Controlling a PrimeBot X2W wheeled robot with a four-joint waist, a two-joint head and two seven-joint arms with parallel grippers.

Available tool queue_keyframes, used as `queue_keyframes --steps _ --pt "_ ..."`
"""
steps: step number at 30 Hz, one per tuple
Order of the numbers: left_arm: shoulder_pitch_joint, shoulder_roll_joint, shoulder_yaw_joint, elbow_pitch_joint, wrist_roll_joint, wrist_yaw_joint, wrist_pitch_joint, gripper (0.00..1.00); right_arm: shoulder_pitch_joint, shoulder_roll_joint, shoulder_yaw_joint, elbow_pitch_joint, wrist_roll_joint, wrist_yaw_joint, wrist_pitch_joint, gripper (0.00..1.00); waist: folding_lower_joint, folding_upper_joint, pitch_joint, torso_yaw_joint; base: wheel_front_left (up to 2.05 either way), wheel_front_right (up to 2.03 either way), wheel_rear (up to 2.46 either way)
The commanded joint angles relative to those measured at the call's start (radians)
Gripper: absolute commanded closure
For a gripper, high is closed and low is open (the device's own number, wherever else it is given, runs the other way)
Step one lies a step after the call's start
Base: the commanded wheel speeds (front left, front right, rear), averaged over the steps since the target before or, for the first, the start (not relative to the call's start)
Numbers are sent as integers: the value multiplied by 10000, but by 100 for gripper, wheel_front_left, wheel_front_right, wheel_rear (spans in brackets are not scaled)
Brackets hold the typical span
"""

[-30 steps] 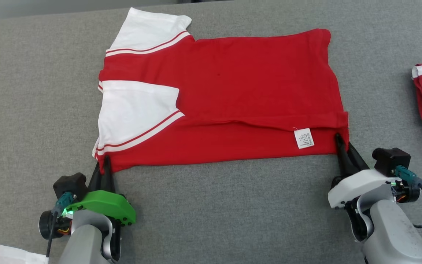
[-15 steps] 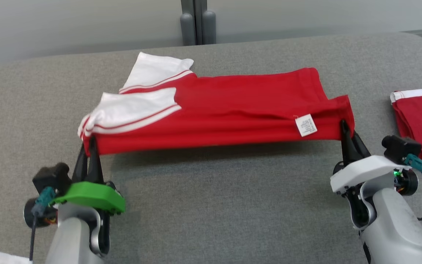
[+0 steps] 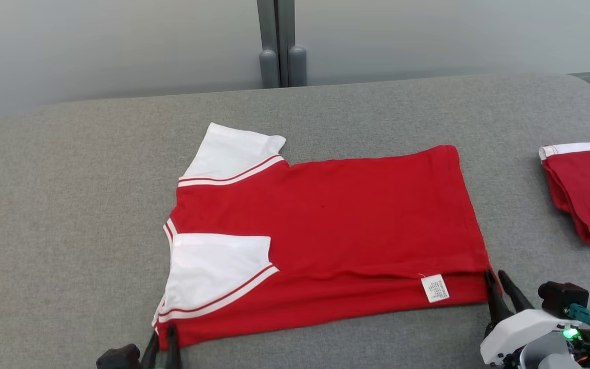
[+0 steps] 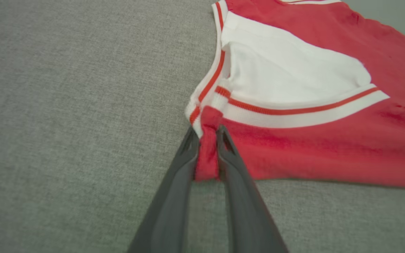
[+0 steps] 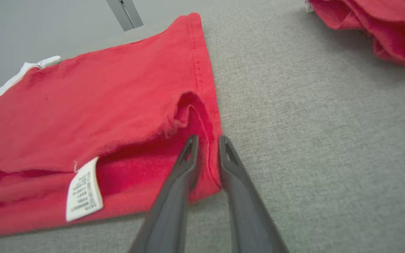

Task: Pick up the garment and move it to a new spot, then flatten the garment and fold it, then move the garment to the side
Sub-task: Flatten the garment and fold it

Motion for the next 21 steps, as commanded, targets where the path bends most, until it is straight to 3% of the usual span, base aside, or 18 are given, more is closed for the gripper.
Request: queue_keyframes --steps 1,6,11,21 --pt "-27 92 49 -185 128 137 6 0 13 -132 -50 -198 -343 -19 -18 0 0 0 170 75 0 0 0" --pt "-588 75 44 -654 391 310 6 0 -408 -40 -124 -752 -1543 -19 -18 0 0 0 577 155 0 0 0" --pt "-1502 78 -140 -557 721 188 6 0 -1113 65 -44 -449 -2479 -19 -18 0 0 0 1041 198 0 0 0" --pt "-3948 78 -191 -29 1223 -167 6 0 -3125 -91 -303 299 -3100 -19 -18 0 0 0 2306 191 0 0 0"
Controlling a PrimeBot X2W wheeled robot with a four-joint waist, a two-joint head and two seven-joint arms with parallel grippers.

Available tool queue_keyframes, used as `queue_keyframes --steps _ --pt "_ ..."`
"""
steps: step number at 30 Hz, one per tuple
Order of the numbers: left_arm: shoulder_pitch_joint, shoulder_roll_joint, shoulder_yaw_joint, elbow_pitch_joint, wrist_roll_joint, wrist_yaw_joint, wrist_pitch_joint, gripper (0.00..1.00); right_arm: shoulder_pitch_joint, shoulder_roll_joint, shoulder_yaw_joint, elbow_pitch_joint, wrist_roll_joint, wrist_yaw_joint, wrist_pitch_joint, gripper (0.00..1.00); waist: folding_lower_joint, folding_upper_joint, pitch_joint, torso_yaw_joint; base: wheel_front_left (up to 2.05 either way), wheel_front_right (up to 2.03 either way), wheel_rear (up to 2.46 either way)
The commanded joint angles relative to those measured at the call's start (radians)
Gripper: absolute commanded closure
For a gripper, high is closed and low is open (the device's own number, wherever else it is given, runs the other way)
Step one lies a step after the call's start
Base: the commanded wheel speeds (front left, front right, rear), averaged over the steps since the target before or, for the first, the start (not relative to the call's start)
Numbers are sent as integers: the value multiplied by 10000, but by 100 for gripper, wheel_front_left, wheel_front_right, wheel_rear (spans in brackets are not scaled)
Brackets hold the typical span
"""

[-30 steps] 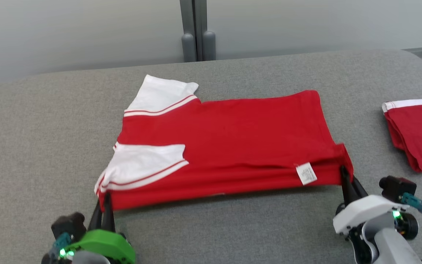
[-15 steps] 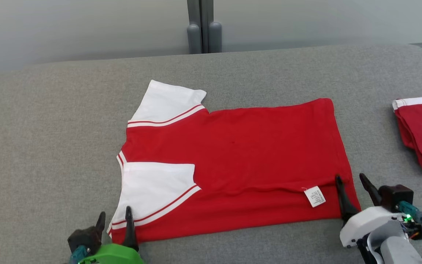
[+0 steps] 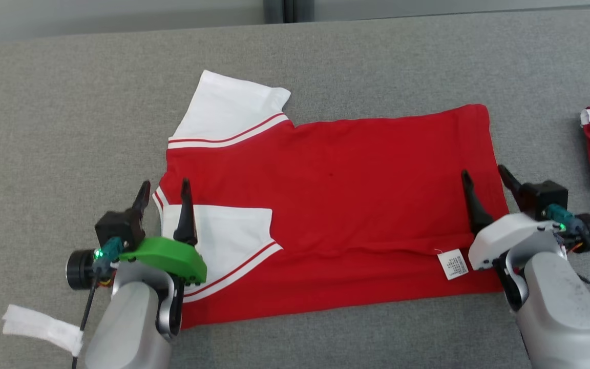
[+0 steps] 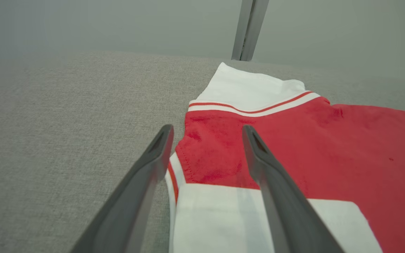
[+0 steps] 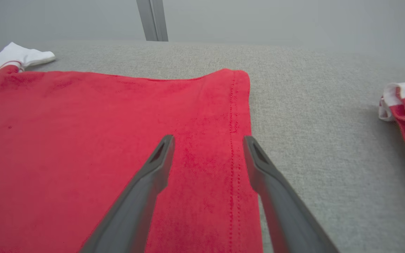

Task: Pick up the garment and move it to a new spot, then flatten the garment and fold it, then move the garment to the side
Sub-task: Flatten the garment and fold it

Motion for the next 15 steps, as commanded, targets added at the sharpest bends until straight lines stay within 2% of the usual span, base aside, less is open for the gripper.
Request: queue_keyframes --steps 1,8,15 --pt "-475 59 39 111 167 -93 6 0 -421 -152 -17 106 -83 -17 -18 0 0 0 591 -20 0 0 0" --pt "-2454 75 17 1048 735 -540 4 0 -2568 -406 -143 1399 -88 -17 -17 0 0 0 1443 -77 0 0 0" --pt "-3442 68 -30 1687 957 -776 6 0 -4022 -590 -88 2882 -205 -17 146 0 0 0 1859 -34 0 0 0"
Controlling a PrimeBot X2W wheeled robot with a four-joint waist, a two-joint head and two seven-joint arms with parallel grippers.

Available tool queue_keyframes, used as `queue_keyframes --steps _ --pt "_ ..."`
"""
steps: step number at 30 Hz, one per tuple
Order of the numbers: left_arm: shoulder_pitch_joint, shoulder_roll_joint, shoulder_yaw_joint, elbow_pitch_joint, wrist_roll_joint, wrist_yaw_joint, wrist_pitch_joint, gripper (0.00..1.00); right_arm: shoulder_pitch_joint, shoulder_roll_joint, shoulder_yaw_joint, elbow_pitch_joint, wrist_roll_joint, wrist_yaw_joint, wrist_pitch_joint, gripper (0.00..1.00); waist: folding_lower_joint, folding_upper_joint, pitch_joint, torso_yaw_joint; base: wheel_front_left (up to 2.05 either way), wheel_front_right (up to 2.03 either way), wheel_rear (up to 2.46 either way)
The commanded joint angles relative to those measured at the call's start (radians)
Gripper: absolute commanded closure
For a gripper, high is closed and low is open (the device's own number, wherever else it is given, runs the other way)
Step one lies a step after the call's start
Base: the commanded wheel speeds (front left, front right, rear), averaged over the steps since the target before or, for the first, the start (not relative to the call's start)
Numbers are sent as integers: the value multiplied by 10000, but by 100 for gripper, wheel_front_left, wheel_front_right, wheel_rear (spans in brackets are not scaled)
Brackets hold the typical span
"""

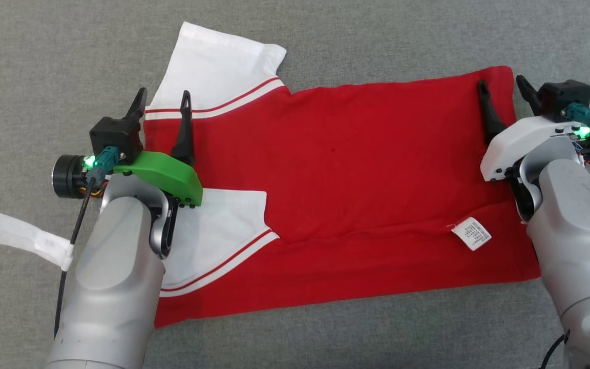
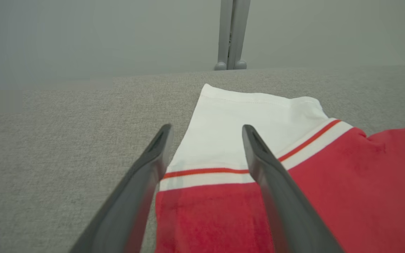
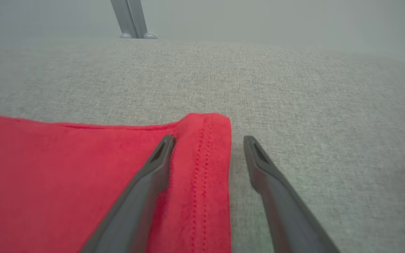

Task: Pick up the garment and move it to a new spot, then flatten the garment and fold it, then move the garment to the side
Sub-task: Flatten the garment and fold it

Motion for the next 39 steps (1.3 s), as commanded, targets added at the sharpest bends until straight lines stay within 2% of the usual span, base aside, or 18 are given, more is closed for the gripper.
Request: queue_keyframes --steps 1,6,7,8,9,15,21,29,33,39 --pt "-253 53 -44 92 84 -61 4 0 -218 -95 -22 237 -10 -17 37 0 -1 0 199 30 0 0 0" --pt "-794 50 -267 528 95 -207 6 0 -744 -162 83 1095 -1 -17 155 0 -1 0 366 88 0 0 0" --pt "-913 48 -313 607 111 -210 6 0 -814 -146 166 1224 12 -17 188 40 -1 0 388 90 0 0 0" --pt "-1050 48 -402 749 166 -245 6 0 -896 -131 219 1370 96 -17 196 60 -1 0 415 89 0 0 0" --pt "-1172 66 -464 885 162 -272 4 0 -947 -126 287 1466 144 -17 191 100 -1 0 435 84 0 0 0" --pt "-2313 304 -1003 1966 32 -377 216 0 -1171 -143 721 1775 571 -17 45 100 -1 0 546 -43 0 0 0" --pt "-3600 775 -2038 2536 -1079 -377 1641 0 -1296 -24 1145 1634 941 -17 -67 100 -1 0 751 -385 0 0 0" --pt "-4563 2217 -3716 2197 -3449 -373 4035 0 -1493 332 1839 1081 1501 -17 -109 100 -1 0 1151 -1065 0 0 0" --pt "-4705 2892 -4245 1931 -4319 -372 4498 0 -1495 417 2162 675 1787 -17 -112 100 -1 0 1380 -1340 0 0 0" --pt "-4852 3387 -4812 1811 -5179 -373 4784 0 -1494 376 2556 179 2179 -19 -112 100 -1 0 1686 -1552 0 0 0"
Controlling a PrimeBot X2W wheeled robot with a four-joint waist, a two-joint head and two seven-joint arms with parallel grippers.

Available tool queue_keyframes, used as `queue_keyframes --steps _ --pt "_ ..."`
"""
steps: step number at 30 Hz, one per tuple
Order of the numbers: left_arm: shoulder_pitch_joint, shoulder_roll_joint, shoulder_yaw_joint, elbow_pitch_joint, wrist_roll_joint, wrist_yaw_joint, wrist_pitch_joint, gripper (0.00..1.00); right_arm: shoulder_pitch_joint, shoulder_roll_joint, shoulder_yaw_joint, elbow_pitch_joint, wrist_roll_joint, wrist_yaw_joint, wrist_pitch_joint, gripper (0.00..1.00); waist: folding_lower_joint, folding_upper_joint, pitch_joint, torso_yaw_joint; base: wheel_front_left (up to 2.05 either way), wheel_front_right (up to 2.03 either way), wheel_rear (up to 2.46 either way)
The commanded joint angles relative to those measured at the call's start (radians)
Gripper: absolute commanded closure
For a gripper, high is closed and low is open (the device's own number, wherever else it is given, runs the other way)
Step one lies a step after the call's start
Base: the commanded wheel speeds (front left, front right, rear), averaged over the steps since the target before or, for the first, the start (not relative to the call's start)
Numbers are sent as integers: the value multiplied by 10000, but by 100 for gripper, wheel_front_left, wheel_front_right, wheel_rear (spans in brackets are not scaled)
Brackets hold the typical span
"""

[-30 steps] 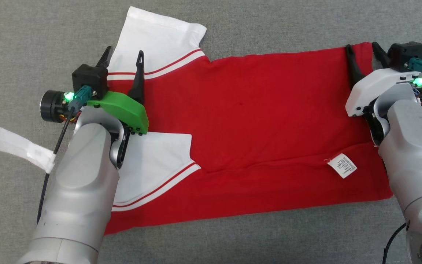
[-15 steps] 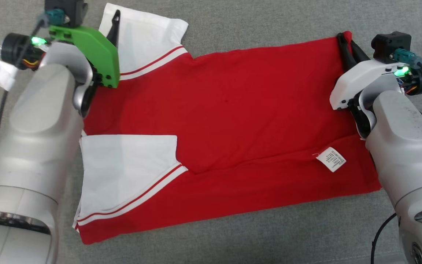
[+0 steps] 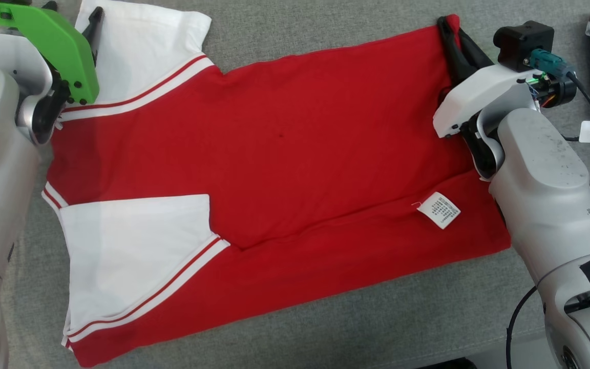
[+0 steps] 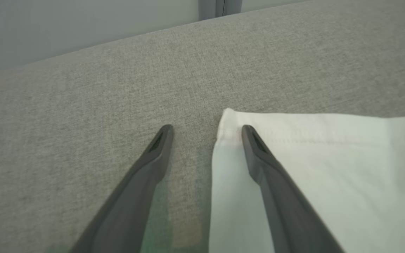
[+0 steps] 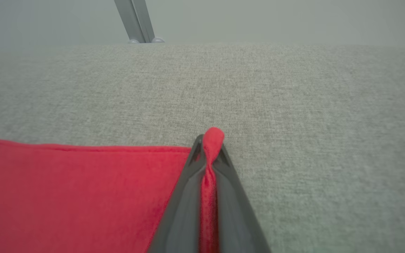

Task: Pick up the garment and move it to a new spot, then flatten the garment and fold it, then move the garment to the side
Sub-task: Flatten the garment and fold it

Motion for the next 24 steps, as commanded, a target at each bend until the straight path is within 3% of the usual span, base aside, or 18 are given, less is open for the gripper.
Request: queue_keyframes --steps 1,2,5,11,24 --pt "-79 102 -141 35 -176 -20 131 3 105 -80 77 54 110 -20 16 100 0 0 181 -150 0 0 0" --pt "-65 124 -179 39 -362 -20 138 14 120 -103 133 -2 165 -22 18 100 0 0 201 -164 0 0 0" --pt "-30 167 -527 -76 -668 -20 214 100 153 -161 245 -112 296 -24 17 100 0 0 226 -180 0 0 0" --pt "-47 345 -1170 -468 -1273 -21 77 100 144 -320 318 -265 472 -31 17 100 0 0 176 -105 0 0 0" --pt "-542 208 -1776 -664 -1557 -21 -3072 100 801 -571 -835 -1694 -203 -21 2 100 0 0 -772 563 0 0 0"
